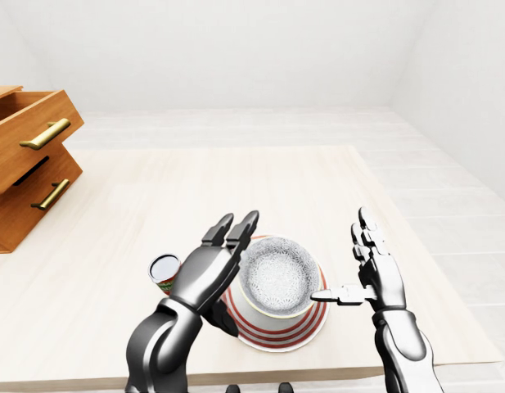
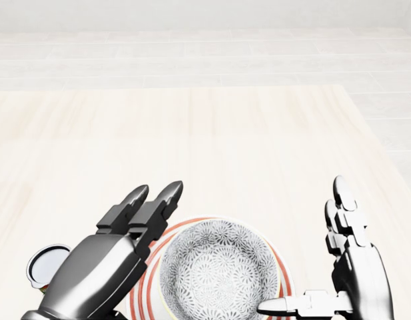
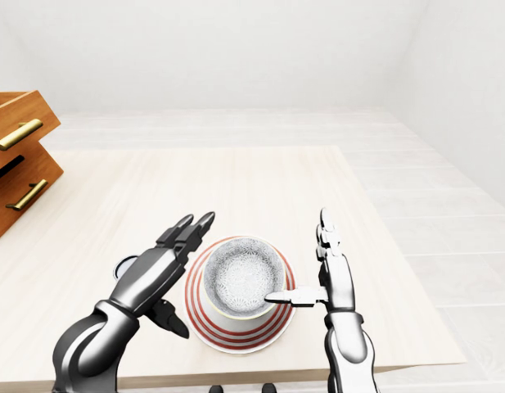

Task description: Put the bowl on the plate.

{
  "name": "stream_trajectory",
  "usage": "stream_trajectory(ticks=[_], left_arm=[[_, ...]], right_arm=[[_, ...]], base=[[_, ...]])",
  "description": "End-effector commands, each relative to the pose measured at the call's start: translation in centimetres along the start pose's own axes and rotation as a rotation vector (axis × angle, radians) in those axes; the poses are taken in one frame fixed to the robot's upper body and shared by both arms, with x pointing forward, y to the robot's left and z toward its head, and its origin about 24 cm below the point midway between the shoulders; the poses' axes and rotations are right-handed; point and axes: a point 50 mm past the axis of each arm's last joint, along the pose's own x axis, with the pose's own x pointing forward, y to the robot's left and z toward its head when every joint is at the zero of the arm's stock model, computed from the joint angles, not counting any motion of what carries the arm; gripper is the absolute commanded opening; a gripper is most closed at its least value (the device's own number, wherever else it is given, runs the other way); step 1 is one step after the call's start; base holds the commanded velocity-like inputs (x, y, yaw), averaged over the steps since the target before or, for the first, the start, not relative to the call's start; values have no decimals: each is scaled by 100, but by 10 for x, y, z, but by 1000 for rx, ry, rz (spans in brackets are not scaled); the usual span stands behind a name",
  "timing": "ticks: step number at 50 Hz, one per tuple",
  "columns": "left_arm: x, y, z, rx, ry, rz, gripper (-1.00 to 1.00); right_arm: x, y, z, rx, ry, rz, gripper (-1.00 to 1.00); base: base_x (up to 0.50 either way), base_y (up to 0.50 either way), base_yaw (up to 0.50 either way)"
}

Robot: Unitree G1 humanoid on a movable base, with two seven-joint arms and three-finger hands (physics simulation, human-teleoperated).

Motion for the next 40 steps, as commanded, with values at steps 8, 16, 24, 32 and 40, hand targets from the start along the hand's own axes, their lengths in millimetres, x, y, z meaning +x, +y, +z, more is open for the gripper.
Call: stream_trajectory(ticks=[8,16,24,32,40], left_arm=[[-6,13,0,-56,-42,59,100],[-9,30,-2,-62,-64,137,100],[-12,51,-1,-66,-114,232,100],[-15,62,-5,-61,-128,266,100],[-18,74,-8,-70,-157,319,100]], right_arm=[[0,0,2,-3,-6,2,100],[0,0,2,-5,-8,1,100],[0,-2,8,-11,-33,0,100],[0,-2,11,-19,-48,1,100],[1,-3,18,-29,-78,2,100]], base=[[0,0,0],[0,0,0],[0,0,0],[0,0,0],[0,0,0]])
